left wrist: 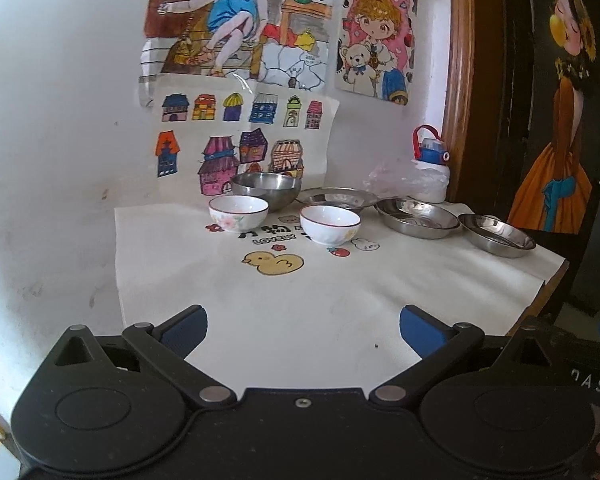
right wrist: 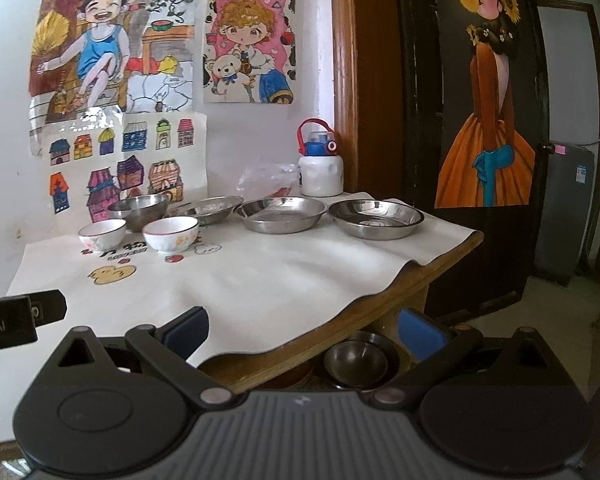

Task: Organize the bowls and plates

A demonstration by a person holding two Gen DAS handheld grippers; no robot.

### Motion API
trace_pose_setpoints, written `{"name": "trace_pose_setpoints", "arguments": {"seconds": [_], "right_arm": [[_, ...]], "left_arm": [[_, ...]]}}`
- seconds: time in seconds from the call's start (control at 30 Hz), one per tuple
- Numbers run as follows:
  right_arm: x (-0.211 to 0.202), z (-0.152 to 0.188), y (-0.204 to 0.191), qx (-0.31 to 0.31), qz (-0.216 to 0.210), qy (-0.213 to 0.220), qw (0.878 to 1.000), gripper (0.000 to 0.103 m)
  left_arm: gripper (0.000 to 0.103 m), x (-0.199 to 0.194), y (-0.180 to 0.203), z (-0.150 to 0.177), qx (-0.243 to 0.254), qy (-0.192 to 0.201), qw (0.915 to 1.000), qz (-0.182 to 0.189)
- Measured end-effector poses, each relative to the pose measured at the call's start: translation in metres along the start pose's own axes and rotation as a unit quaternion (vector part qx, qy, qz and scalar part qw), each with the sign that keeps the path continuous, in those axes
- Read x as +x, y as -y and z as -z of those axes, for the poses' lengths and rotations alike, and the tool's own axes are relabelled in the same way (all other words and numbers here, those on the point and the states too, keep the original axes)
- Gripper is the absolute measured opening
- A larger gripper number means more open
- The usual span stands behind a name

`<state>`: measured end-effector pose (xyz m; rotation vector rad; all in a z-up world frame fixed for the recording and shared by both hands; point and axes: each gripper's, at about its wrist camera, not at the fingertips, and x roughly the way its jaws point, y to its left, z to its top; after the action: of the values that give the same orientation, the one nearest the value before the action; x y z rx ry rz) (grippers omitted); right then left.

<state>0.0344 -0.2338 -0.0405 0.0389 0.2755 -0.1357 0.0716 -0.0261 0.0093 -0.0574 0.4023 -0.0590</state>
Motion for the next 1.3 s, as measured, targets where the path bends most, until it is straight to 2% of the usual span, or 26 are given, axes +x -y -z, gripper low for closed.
{"name": "trace_pose_setpoints", "arguments": {"seconds": [0.37, 0.7, 1.03, 1.2, 1.3], "right_arm": [[0.043, -0.021, 0.019, 0.014, 0.019, -0.010, 1.000, 0.103], [0.092, -0.039, 0.053, 0.010, 0.039, 0.001, 0.999, 0.103], [0.161, -0.065, 0.107, 0.003, 0.056, 0.010, 0.998, 0.103], [0.199, -0.078, 0.137, 0.005, 0.053, 0.014, 0.998, 0.103], [0.223, -0.086, 0.151, 0.004, 0.045, 0.003, 0.999, 0.103]], "left_arm": [[0.102, 0.050, 0.029, -0.031, 0.028, -0.019, 0.9990, 0.029], [0.102, 0.110, 0.061, -0.066, 0.024, -0.053, 0.9942, 0.090], [0.102, 0.189, 0.125, -0.092, 0.021, -0.091, 0.9862, 0.136], [0.102, 0.229, 0.156, -0.100, 0.000, -0.118, 0.9804, 0.158], [0.102, 0.250, 0.174, -0.103, -0.020, -0.134, 0.9793, 0.150]]}}
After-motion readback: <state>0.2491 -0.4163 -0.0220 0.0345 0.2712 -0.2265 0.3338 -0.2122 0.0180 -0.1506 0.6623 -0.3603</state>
